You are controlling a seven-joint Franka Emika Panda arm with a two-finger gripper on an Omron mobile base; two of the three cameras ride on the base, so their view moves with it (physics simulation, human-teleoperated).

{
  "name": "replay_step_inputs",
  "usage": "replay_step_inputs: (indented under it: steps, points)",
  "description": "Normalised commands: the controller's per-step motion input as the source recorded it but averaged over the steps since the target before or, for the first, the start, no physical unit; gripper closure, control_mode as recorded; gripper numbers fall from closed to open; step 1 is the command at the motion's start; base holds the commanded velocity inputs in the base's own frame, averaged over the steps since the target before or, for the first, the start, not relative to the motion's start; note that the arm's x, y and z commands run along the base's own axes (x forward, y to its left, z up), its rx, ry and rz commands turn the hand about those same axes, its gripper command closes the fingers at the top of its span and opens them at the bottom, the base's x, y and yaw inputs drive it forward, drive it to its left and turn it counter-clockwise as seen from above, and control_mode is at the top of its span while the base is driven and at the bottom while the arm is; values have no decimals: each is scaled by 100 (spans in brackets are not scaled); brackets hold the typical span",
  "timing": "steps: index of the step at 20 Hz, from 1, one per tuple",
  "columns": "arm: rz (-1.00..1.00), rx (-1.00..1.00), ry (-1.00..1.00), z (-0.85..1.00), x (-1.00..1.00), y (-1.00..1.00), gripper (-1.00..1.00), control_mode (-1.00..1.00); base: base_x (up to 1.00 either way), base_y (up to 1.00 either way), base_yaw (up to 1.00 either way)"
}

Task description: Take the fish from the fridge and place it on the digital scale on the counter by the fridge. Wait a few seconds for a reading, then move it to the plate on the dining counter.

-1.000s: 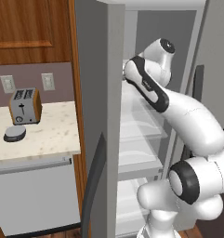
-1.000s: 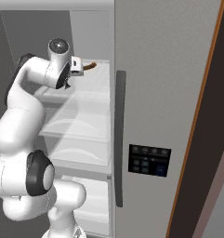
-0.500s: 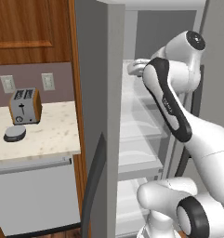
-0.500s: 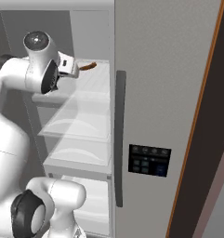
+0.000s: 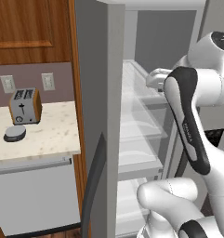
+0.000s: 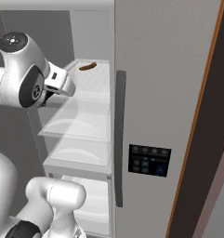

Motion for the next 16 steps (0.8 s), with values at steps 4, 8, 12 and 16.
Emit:
replay_step_inputs:
  steps: [4, 8, 12, 16]
  points:
    - [-10, 0, 19, -26, -81, -30, 100, -100, 0, 0, 0]
    - [-6, 0, 18, -37, -65, -28, 100, -100, 0, 0, 0]
    - [-2, -2, 16, -35, -48, -22, 100, -100, 0, 0, 0]
    - [0, -1, 12, -24, -19, -3, 100, -100, 0, 0, 0]
